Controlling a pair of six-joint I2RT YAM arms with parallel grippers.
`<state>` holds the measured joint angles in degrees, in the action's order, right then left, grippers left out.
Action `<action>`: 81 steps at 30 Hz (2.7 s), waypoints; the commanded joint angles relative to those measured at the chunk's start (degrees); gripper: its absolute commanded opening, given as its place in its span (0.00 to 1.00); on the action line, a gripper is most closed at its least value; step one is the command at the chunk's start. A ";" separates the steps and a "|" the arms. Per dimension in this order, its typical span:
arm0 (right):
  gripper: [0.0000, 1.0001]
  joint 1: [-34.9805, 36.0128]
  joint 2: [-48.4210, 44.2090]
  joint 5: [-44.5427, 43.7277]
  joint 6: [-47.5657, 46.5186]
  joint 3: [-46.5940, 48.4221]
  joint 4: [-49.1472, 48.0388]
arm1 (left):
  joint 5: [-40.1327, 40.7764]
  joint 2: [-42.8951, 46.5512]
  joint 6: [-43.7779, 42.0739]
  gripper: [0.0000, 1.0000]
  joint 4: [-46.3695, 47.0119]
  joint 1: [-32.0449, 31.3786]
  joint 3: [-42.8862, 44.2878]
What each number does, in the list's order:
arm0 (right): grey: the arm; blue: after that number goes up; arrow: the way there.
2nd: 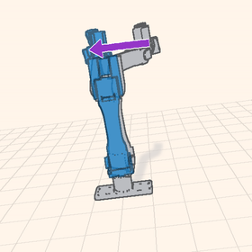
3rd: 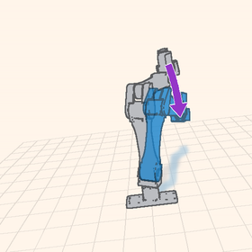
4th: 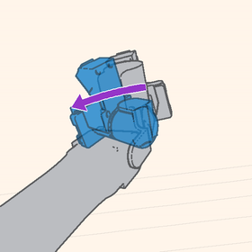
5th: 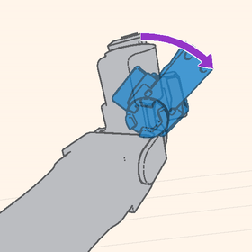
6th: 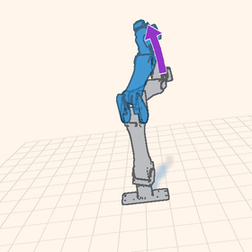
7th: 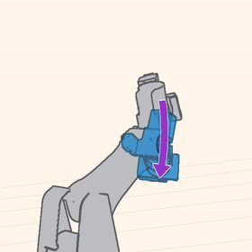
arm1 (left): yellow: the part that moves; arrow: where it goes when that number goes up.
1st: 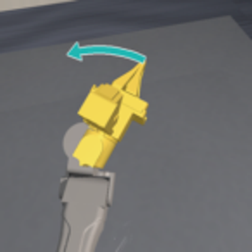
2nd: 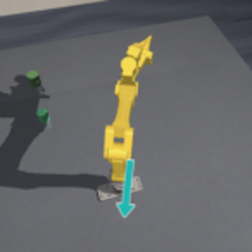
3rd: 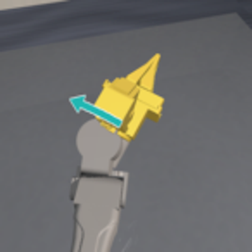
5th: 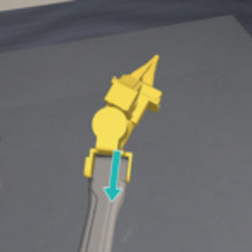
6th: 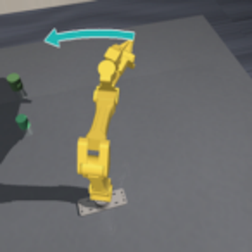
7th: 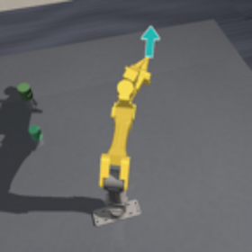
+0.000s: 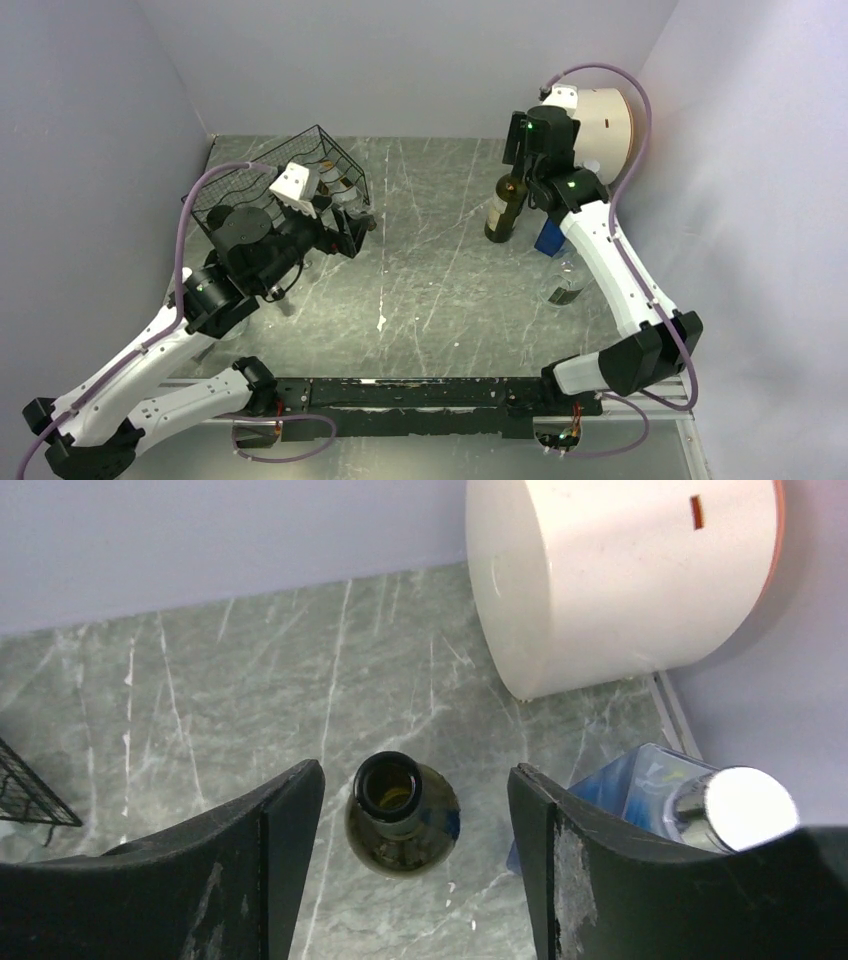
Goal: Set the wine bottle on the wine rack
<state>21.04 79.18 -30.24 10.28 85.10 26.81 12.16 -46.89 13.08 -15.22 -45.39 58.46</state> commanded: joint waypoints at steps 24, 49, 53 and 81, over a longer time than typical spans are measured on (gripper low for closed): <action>0.02 -2.95 -1.64 18.46 -10.27 -11.21 -10.18 | -2.83 -5.41 -0.44 0.98 9.04 0.20 -2.20; 0.00 -2.93 -16.35 63.02 1.44 -18.68 -11.73 | -28.69 -26.71 -10.51 0.98 49.34 0.07 -23.36; 0.00 -2.93 -16.18 67.17 3.55 -19.25 -14.16 | -34.56 -29.65 -12.45 0.98 51.00 0.08 -23.79; 0.00 -2.88 -19.10 88.39 7.20 -23.01 -24.77 | -51.32 -34.34 -4.62 0.72 60.38 0.37 -22.49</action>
<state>18.33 62.89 53.12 14.33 61.28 8.45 -37.74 -82.59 11.27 45.54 -45.36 33.91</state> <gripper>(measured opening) 0.370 0.856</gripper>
